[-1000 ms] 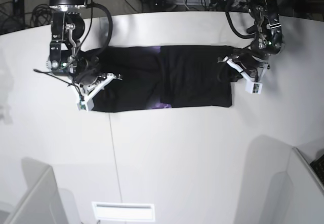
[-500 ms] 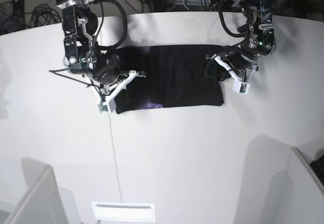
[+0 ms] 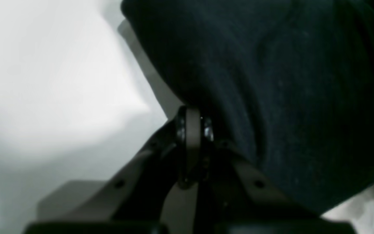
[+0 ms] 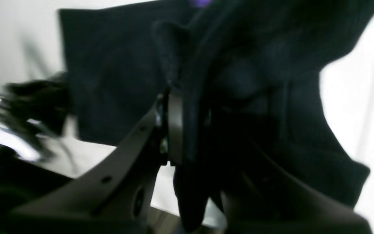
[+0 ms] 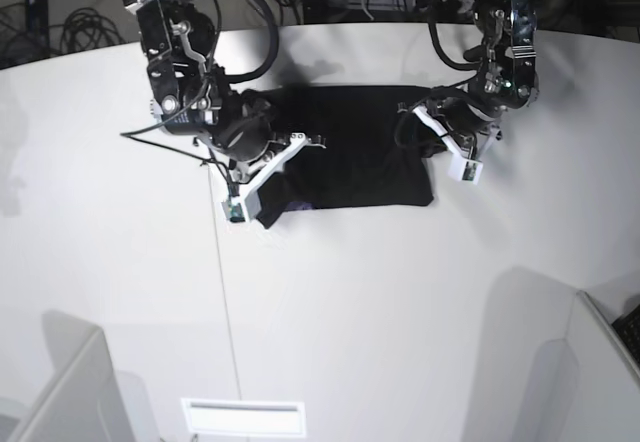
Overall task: Fold the T-shirt properly
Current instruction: 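Fold the right gripper's end over toward the left gripper, then release the shirt and withdraw both grippers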
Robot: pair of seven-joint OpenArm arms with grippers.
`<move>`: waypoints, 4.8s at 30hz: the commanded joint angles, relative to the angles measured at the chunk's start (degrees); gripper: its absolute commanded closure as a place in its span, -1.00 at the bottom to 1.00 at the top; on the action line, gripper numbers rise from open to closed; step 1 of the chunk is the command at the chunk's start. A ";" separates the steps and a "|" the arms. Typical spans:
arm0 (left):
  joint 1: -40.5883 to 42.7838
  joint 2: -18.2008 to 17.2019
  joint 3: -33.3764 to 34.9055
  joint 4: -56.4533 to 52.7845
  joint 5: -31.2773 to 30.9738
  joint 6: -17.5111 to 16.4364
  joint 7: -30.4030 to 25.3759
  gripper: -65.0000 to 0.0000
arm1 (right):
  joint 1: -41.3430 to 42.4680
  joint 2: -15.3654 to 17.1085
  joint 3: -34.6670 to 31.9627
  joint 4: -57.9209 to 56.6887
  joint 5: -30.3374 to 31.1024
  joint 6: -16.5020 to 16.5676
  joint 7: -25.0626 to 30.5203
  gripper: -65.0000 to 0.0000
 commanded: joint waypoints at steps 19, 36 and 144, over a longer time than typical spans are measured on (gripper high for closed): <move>1.47 -0.04 0.94 1.81 0.86 0.16 2.22 1.00 | 1.81 -0.14 -9.68 1.72 0.63 -5.25 4.11 1.00; 2.52 -0.04 0.94 1.81 0.86 0.16 2.22 1.00 | 2.42 -2.43 -16.89 -4.61 0.36 -5.25 11.67 1.00; 18.35 2.42 -27.10 16.84 0.07 -11.62 2.30 1.00 | 6.73 8.03 -14.95 1.02 4.49 -5.07 19.40 1.00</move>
